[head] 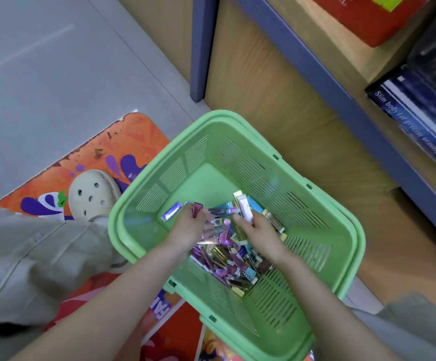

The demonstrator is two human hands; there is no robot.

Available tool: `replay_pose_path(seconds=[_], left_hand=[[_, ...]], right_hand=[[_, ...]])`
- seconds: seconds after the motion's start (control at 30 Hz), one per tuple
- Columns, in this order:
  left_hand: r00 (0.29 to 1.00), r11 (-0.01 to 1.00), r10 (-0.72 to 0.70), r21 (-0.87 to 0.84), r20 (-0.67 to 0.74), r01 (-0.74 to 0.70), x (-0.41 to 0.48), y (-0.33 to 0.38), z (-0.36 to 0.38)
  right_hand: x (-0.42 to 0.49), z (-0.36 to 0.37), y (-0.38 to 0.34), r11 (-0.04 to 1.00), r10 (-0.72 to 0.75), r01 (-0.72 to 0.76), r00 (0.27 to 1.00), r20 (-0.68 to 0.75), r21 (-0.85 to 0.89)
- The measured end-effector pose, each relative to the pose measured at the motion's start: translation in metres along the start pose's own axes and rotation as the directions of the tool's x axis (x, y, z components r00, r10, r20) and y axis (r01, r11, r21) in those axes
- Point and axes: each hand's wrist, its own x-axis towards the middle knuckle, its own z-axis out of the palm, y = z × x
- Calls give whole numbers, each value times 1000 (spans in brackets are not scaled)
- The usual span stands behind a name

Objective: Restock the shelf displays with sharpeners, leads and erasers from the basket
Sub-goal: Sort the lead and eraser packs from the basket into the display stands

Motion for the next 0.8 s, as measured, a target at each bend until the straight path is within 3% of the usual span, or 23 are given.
replay_pose_path(seconds=[0.13, 0.23, 0.4, 0.6, 0.8], left_hand=[[1000, 999, -23, -46, -1, 23, -10, 5, 5], [999, 993, -52, -107, -14, 51, -17, 9, 8], [999, 982, -46, -183, 18, 48, -37, 15, 18], [997, 975, -3, -219, 80, 20, -69, 31, 33], [969, 990, 120, -104, 217, -99, -109, 55, 37]], right_hand=[[-16, 8, -28, 989, -35, 25, 997, 68, 146], [-25, 14, -42, 979, -63, 56, 998, 29, 194], [-42, 22, -52, 992, -127, 128, 974, -188, -9], [-78, 5, -66, 968, -245, 208, 913, -326, -144], [-117, -30, -88, 941, -325, 266, 879, -349, -207]])
